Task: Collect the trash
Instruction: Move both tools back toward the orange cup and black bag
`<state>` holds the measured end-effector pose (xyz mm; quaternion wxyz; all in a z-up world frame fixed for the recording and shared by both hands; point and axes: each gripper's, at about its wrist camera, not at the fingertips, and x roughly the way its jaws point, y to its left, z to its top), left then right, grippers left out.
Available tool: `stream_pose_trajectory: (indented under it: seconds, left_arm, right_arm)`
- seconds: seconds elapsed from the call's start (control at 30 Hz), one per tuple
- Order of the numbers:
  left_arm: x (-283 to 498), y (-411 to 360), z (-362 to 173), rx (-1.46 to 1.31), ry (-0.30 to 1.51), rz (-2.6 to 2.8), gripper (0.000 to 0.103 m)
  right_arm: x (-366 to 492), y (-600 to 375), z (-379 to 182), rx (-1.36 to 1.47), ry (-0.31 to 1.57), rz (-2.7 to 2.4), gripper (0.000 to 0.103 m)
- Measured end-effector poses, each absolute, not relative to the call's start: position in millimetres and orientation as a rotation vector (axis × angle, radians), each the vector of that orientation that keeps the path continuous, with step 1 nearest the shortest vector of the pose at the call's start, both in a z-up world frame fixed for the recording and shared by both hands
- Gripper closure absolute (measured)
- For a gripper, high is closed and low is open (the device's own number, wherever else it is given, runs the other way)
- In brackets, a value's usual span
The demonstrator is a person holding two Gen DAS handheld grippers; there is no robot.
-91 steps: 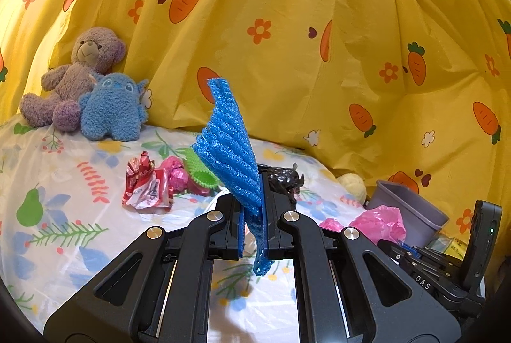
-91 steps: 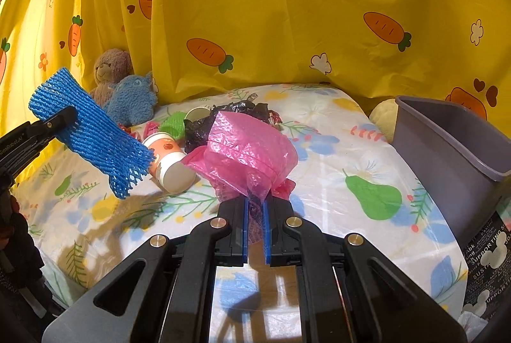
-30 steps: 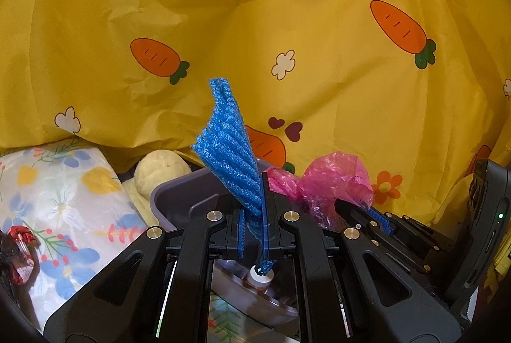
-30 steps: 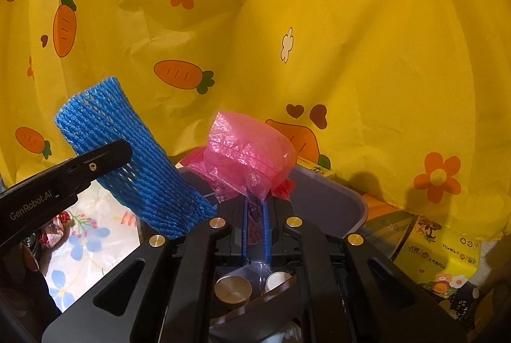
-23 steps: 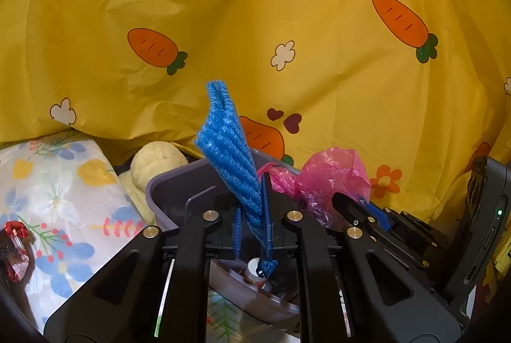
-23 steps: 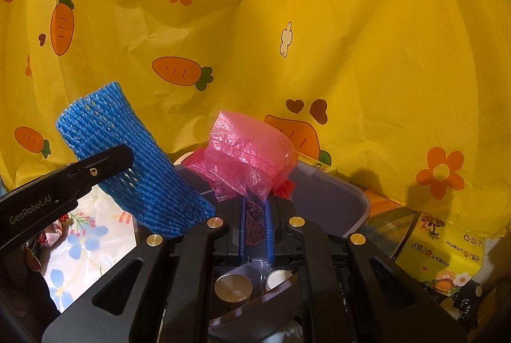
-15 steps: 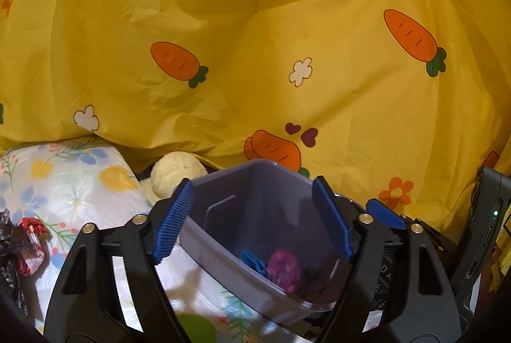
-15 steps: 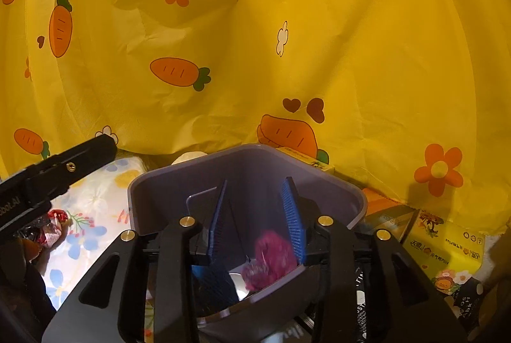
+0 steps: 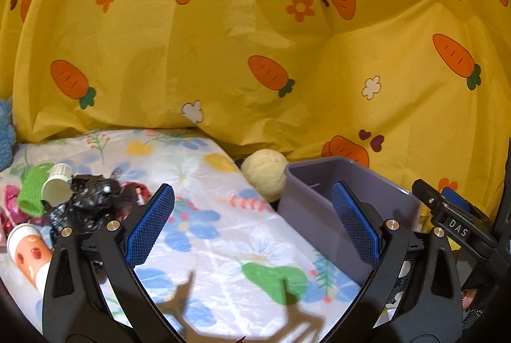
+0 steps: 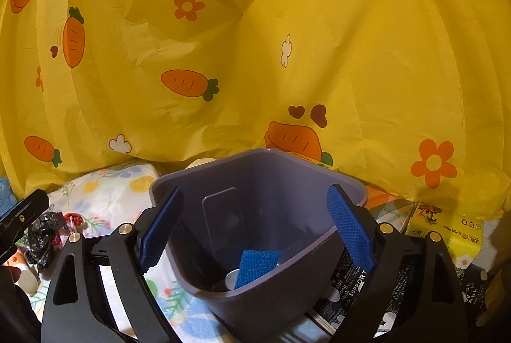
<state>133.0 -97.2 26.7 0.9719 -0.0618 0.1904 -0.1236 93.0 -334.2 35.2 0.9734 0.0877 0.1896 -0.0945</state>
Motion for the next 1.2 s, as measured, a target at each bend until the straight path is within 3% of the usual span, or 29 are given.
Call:
stream_pose_trajectory:
  seconds: [0.17,0.77,1.2]
  left_arm:
    - [109.8,-51.4,15.0,-0.12,0.407,-0.166,0.006]
    - [16.5,141.4,-7.6,-0.246,0.429,0.281,0.006]
    - [-6.6,190.6,-12.8,-0.303,0.428,0.367,0.006]
  right_arm:
    - [85.4,-298.7,34.5,0.158,0.391,-0.099,0.008]
    - [72.4,-83.9,1.6,-0.043,0.561,0.46,0.008]
    - [103.9,18.6,-13.3,-0.22,0.675,0.662,0.013]
